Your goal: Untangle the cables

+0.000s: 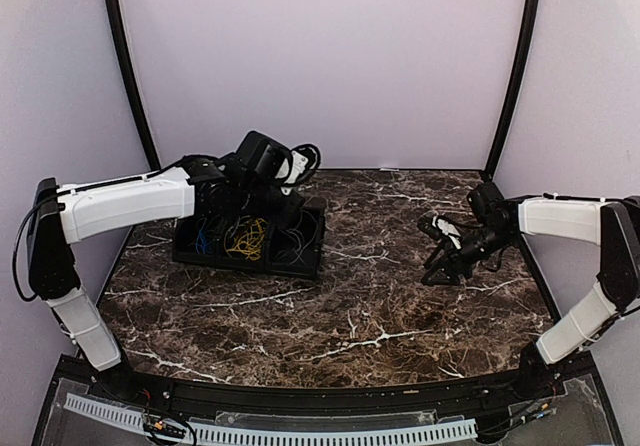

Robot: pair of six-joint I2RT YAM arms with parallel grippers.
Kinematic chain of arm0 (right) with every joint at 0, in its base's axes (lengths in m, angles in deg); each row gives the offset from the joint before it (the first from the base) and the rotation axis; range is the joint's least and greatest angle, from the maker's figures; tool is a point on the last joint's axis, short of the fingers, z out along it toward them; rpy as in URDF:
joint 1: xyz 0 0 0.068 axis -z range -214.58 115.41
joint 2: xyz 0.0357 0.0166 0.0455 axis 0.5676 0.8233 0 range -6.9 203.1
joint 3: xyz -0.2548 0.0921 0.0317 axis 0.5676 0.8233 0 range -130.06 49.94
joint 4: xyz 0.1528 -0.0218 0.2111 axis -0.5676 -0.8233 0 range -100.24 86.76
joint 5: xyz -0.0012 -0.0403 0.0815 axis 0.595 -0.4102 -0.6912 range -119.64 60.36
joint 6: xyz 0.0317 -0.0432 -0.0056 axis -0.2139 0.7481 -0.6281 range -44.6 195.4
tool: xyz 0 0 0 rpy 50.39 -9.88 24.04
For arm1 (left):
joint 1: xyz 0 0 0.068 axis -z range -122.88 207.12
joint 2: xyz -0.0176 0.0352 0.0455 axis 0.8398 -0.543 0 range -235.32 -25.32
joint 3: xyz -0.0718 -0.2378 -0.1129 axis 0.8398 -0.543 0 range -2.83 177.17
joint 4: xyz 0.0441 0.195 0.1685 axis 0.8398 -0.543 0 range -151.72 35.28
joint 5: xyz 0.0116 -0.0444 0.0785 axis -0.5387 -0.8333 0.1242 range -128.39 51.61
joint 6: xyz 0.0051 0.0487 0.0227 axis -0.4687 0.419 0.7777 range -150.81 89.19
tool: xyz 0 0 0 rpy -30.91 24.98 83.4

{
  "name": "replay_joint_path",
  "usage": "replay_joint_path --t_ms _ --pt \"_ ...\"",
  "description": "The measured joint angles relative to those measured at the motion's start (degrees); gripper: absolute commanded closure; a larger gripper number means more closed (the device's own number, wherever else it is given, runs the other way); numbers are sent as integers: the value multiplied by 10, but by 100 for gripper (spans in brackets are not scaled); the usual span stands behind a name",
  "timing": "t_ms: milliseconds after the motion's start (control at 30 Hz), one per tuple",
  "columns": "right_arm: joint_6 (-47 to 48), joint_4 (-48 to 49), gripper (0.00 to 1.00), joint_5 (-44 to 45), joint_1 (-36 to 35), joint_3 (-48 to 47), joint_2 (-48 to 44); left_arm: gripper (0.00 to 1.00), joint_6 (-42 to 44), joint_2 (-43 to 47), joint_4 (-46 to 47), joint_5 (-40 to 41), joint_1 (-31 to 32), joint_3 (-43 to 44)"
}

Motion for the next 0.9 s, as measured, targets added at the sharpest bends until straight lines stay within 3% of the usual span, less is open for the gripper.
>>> replay_joint_path --t_ms 500,900 --pt "0 -5 36 1 0 0 0 100 1 -114 75 -23 -19 -11" --pt "1 -8 37 4 0 -2 10 100 16 -122 73 -2 -30 -24"
